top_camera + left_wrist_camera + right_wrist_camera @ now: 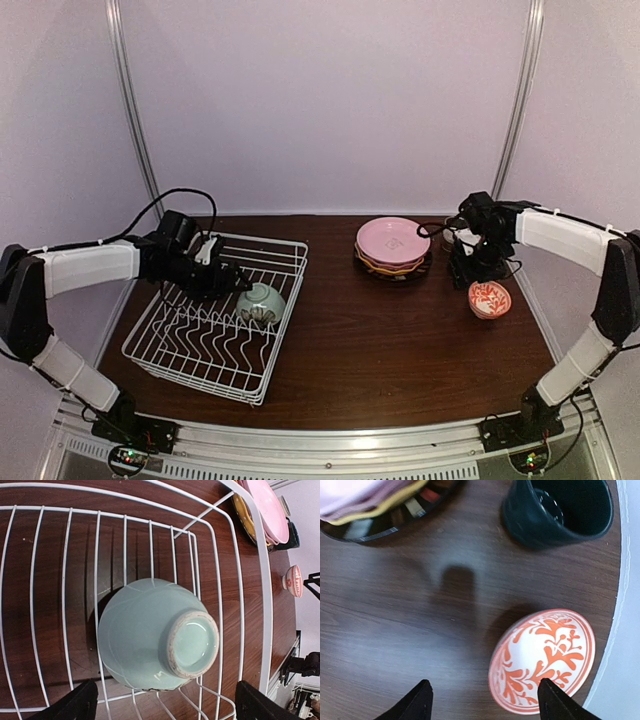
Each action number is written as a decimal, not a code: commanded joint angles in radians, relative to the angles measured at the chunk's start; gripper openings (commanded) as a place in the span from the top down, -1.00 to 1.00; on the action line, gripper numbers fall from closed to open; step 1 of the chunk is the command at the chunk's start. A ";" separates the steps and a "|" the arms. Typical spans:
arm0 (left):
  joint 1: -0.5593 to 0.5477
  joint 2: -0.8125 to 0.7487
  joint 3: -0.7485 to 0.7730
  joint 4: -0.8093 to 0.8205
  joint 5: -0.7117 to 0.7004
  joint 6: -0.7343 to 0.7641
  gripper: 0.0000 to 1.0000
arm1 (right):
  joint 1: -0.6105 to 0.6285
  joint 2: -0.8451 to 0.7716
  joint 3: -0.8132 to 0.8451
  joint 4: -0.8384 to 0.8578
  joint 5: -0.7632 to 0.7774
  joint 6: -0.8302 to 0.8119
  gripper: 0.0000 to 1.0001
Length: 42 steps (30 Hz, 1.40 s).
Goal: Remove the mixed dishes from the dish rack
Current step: Place the bowl at the corner of the board, then grab the bowl from the dish rack.
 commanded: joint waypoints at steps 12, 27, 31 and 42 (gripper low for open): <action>0.064 0.108 -0.001 0.072 0.127 0.002 -0.95 | 0.299 -0.039 0.186 0.198 -0.261 0.222 -0.60; 0.019 0.172 0.022 0.105 0.179 0.004 -0.70 | 0.458 0.139 0.207 0.552 -0.453 0.446 -0.59; 0.015 0.182 0.030 0.105 0.191 0.008 -0.66 | 0.496 0.215 0.253 0.623 -0.474 0.499 -0.60; 0.015 0.206 0.044 0.058 0.120 0.000 -0.84 | 0.546 0.380 0.360 0.711 -0.489 0.593 -0.57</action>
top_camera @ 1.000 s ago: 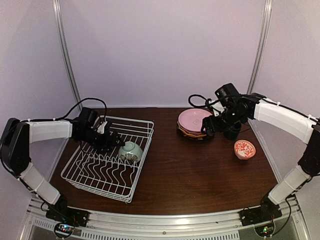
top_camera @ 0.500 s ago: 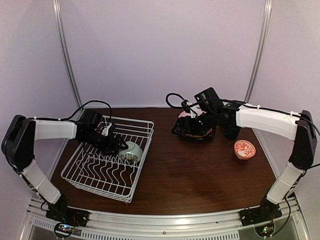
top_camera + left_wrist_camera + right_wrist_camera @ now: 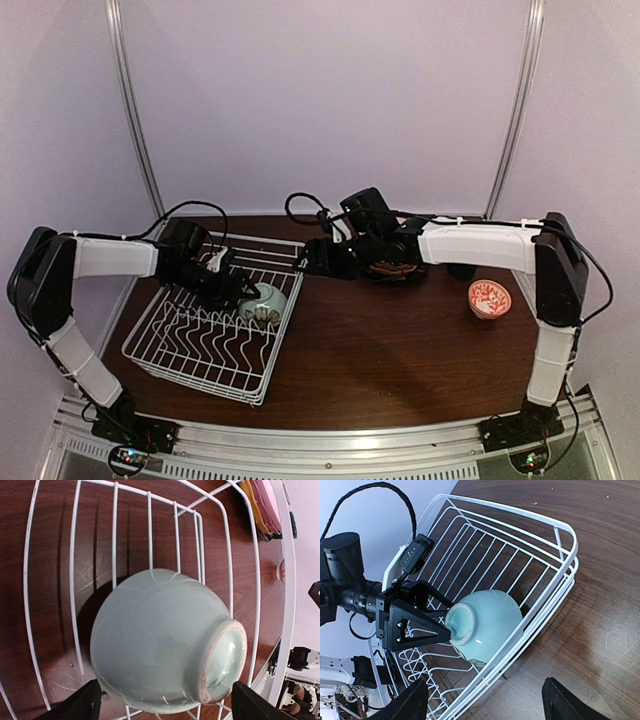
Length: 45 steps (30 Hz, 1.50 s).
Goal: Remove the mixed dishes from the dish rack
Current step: Grab the bowl from the dish rack.
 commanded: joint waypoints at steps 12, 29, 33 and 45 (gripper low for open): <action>-0.005 0.069 0.038 -0.005 -0.041 -0.017 -0.95 | 0.034 0.132 0.074 0.134 -0.047 0.127 -0.37; -0.005 0.086 0.023 0.034 0.022 -0.038 -0.90 | 0.051 0.205 0.076 0.191 -0.069 0.178 0.16; -0.003 0.092 0.025 0.040 0.024 -0.044 -0.82 | 0.051 0.206 0.076 0.198 -0.074 0.180 0.19; -0.003 0.087 0.028 0.055 0.053 -0.054 -0.56 | 0.051 0.209 0.072 0.190 -0.074 0.178 0.26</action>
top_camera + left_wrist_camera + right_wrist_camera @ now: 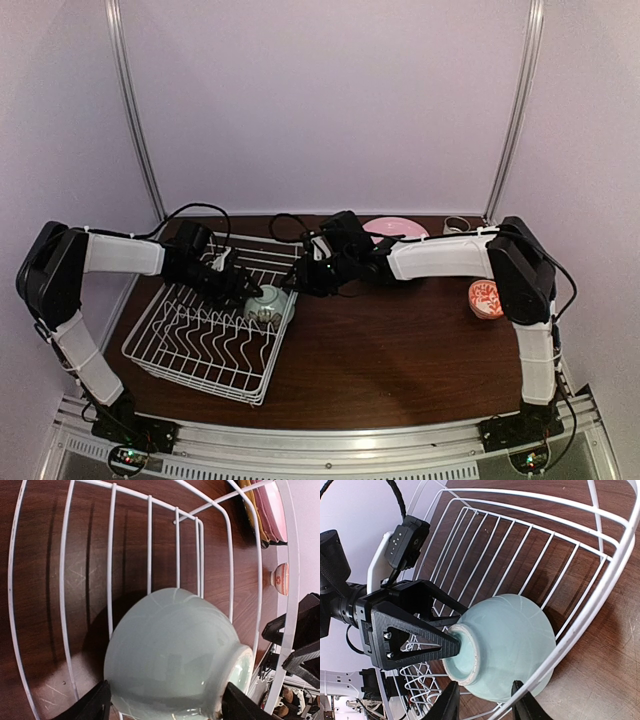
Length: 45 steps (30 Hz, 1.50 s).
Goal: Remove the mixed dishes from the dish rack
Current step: Grab the bowl from the dish rack.
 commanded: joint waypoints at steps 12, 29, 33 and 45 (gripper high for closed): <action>-0.003 0.008 0.002 -0.038 -0.046 0.006 -0.81 | 0.036 -0.041 -0.094 0.046 -0.006 0.040 -0.35; -0.003 -0.018 -0.001 -0.036 -0.050 0.002 -0.94 | 0.067 -0.177 -0.317 0.235 0.081 0.180 -0.99; -0.003 -0.020 0.001 -0.036 -0.050 0.004 -0.94 | 0.065 -0.207 -0.372 0.294 0.096 0.204 -0.99; -0.003 -0.034 -0.002 -0.035 -0.045 0.004 -0.95 | 0.065 -0.094 -0.393 0.591 0.058 0.368 -0.99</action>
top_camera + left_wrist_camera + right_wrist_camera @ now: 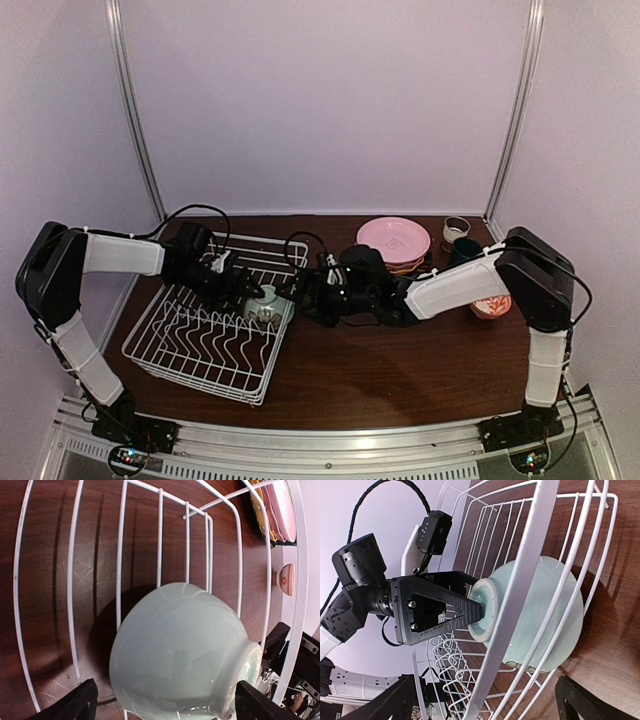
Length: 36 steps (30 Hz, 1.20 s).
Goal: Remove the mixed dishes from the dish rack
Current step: Grab the bowl from the dish rack.
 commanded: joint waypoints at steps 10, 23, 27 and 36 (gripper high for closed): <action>-0.002 -0.032 -0.005 -0.006 -0.020 0.009 -0.95 | 0.002 0.102 0.076 0.042 0.000 0.053 -0.99; -0.002 -0.024 -0.018 0.020 0.002 0.001 -0.95 | 0.001 0.176 0.115 0.077 -0.020 0.083 -0.99; -0.002 -0.017 -0.020 0.034 0.016 -0.008 -0.95 | 0.002 0.197 0.131 0.095 -0.027 0.097 -0.99; -0.002 -0.022 -0.027 0.070 0.069 -0.021 -0.95 | 0.001 0.221 0.162 0.104 -0.040 0.104 -0.99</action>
